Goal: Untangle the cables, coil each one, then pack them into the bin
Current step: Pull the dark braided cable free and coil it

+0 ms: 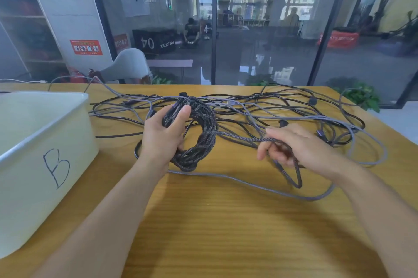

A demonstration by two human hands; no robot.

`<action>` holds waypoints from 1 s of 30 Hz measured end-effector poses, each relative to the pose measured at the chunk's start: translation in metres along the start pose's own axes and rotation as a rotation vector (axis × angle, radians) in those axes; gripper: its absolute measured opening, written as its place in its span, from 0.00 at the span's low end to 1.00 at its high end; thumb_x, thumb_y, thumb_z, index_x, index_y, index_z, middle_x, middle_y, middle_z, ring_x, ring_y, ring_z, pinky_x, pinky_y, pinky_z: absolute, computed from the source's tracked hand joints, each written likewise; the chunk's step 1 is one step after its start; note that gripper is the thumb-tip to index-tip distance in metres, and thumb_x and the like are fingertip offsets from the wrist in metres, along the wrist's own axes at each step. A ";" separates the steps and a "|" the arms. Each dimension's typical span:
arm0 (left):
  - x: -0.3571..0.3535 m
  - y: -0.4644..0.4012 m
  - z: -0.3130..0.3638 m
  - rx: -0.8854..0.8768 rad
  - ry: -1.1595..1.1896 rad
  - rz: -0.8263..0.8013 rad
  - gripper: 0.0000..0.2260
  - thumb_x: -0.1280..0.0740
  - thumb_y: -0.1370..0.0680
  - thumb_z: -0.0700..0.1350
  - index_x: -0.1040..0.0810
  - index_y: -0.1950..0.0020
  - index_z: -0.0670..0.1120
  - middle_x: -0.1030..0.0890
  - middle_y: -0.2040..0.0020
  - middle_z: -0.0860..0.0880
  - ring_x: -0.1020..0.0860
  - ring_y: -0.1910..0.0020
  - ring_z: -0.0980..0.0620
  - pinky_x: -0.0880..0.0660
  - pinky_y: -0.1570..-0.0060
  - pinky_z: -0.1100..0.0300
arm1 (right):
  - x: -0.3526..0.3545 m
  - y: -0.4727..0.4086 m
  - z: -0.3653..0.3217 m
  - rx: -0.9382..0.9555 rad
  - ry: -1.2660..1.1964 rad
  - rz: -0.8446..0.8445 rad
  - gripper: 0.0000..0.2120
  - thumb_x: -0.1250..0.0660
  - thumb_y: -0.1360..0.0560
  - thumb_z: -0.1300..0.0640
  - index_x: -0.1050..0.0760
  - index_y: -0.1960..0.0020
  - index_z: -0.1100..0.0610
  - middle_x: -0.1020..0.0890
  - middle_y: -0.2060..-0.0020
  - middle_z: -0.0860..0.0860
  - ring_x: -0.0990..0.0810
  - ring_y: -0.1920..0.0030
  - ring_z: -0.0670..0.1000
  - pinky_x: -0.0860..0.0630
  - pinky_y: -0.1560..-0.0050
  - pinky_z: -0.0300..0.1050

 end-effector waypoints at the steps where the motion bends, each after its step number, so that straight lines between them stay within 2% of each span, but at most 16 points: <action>1: -0.001 0.000 -0.002 0.002 -0.007 -0.005 0.20 0.27 0.21 0.57 0.21 0.39 0.43 0.31 0.72 0.54 0.36 0.74 0.51 0.33 0.69 0.56 | 0.003 0.000 0.002 -0.037 0.049 -0.006 0.25 0.43 0.13 0.50 0.15 0.57 0.61 0.28 0.72 0.56 0.31 0.69 0.54 0.31 0.66 0.42; 3: -0.003 0.000 -0.006 0.005 -0.021 -0.016 0.28 0.26 0.22 0.59 0.25 0.32 0.40 0.30 0.72 0.56 0.35 0.74 0.52 0.32 0.70 0.56 | 0.013 -0.001 0.011 -0.121 0.234 0.052 0.23 0.40 0.14 0.47 0.17 0.60 0.57 0.25 0.73 0.51 0.28 0.69 0.52 0.30 0.68 0.42; 5: -0.005 0.002 -0.006 -0.006 -0.043 -0.031 0.30 0.26 0.23 0.60 0.26 0.31 0.39 0.29 0.72 0.56 0.34 0.74 0.52 0.32 0.69 0.56 | 0.028 0.001 0.019 -0.222 0.553 0.125 0.30 0.37 0.21 0.32 0.25 0.67 0.56 0.27 0.77 0.47 0.29 0.74 0.50 0.31 0.68 0.43; 6: -0.006 0.003 -0.005 -0.011 -0.049 -0.036 0.30 0.26 0.22 0.59 0.26 0.30 0.40 0.29 0.71 0.55 0.34 0.74 0.52 0.32 0.69 0.55 | 0.032 0.003 0.023 -0.305 0.705 0.105 0.34 0.39 0.26 0.25 0.28 0.70 0.55 0.28 0.79 0.46 0.30 0.75 0.49 0.30 0.67 0.44; 8: -0.008 0.005 -0.003 -0.018 -0.047 -0.044 0.30 0.27 0.22 0.59 0.26 0.30 0.39 0.29 0.71 0.54 0.34 0.73 0.52 0.32 0.69 0.55 | 0.032 0.009 0.034 -0.484 0.866 -0.013 0.37 0.41 0.31 0.19 0.27 0.72 0.53 0.23 0.80 0.46 0.25 0.76 0.48 0.25 0.62 0.43; 11: -0.011 0.008 0.002 -0.032 -0.051 -0.060 0.29 0.27 0.22 0.58 0.26 0.31 0.39 0.30 0.70 0.53 0.35 0.73 0.51 0.31 0.70 0.54 | 0.023 0.010 0.046 -0.560 0.871 -0.129 0.33 0.35 0.27 0.25 0.19 0.67 0.54 0.17 0.75 0.47 0.18 0.73 0.45 0.20 0.57 0.42; 14: -0.015 0.010 0.004 -0.036 -0.043 -0.071 0.28 0.27 0.21 0.58 0.26 0.31 0.38 0.30 0.70 0.53 0.35 0.74 0.52 0.31 0.70 0.55 | 0.016 0.005 0.047 -0.494 0.844 -0.168 0.22 0.31 0.22 0.38 0.15 0.61 0.56 0.13 0.68 0.49 0.15 0.67 0.46 0.18 0.52 0.45; 17: -0.017 0.012 0.004 -0.013 -0.010 -0.074 0.28 0.27 0.21 0.57 0.26 0.29 0.41 0.29 0.70 0.55 0.35 0.73 0.52 0.31 0.71 0.56 | 0.013 0.002 0.043 -0.413 0.875 -0.126 0.18 0.32 0.20 0.42 0.15 0.61 0.53 0.13 0.67 0.46 0.15 0.63 0.47 0.17 0.50 0.48; 19: -0.019 0.013 0.003 0.009 0.025 -0.095 0.30 0.27 0.22 0.57 0.28 0.27 0.40 0.28 0.70 0.54 0.35 0.73 0.52 0.31 0.71 0.57 | 0.011 -0.001 0.041 -0.324 0.783 -0.061 0.17 0.33 0.19 0.46 0.16 0.61 0.53 0.13 0.66 0.45 0.14 0.63 0.47 0.17 0.51 0.48; 21: -0.024 0.016 0.005 0.018 0.065 -0.140 0.29 0.28 0.21 0.57 0.28 0.31 0.37 0.31 0.68 0.52 0.36 0.73 0.52 0.32 0.71 0.58 | 0.010 -0.005 0.041 -0.263 0.599 -0.008 0.15 0.36 0.16 0.51 0.17 0.56 0.57 0.13 0.65 0.48 0.13 0.62 0.49 0.16 0.51 0.50; 23: -0.030 0.021 0.009 0.031 0.104 -0.189 0.20 0.28 0.21 0.55 0.23 0.39 0.41 0.33 0.68 0.51 0.38 0.73 0.52 0.34 0.71 0.58 | 0.009 -0.009 0.042 -0.242 0.321 0.061 0.11 0.37 0.15 0.57 0.20 0.51 0.60 0.13 0.64 0.52 0.13 0.63 0.53 0.15 0.54 0.54; 25: -0.038 0.027 0.012 0.050 0.142 -0.243 0.14 0.28 0.22 0.55 0.21 0.46 0.47 0.34 0.68 0.50 0.39 0.73 0.52 0.35 0.72 0.59 | 0.007 -0.011 0.040 -0.235 0.100 0.132 0.06 0.36 0.15 0.60 0.20 0.47 0.59 0.14 0.66 0.54 0.16 0.68 0.52 0.15 0.62 0.48; 27: -0.044 0.032 0.015 0.052 0.160 -0.285 0.10 0.27 0.24 0.56 0.21 0.51 0.51 0.35 0.68 0.50 0.40 0.73 0.52 0.35 0.73 0.60 | 0.005 -0.014 0.039 -0.225 -0.014 0.165 0.09 0.37 0.15 0.59 0.18 0.45 0.59 0.16 0.65 0.54 0.17 0.67 0.50 0.17 0.64 0.46; 30: -0.049 0.036 0.018 0.032 0.148 -0.310 0.08 0.27 0.24 0.56 0.21 0.58 0.53 0.36 0.67 0.48 0.40 0.73 0.51 0.34 0.74 0.60 | -0.003 -0.014 0.041 -0.267 -0.207 0.125 0.14 0.40 0.13 0.54 0.18 0.44 0.61 0.15 0.61 0.55 0.15 0.63 0.52 0.17 0.63 0.47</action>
Point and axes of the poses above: each hand's wrist, its own y-axis away from the middle knuckle, its own x-axis out of the back of the hand, z = x × y, the point moved 6 cm from there along -y, towards the middle knuckle
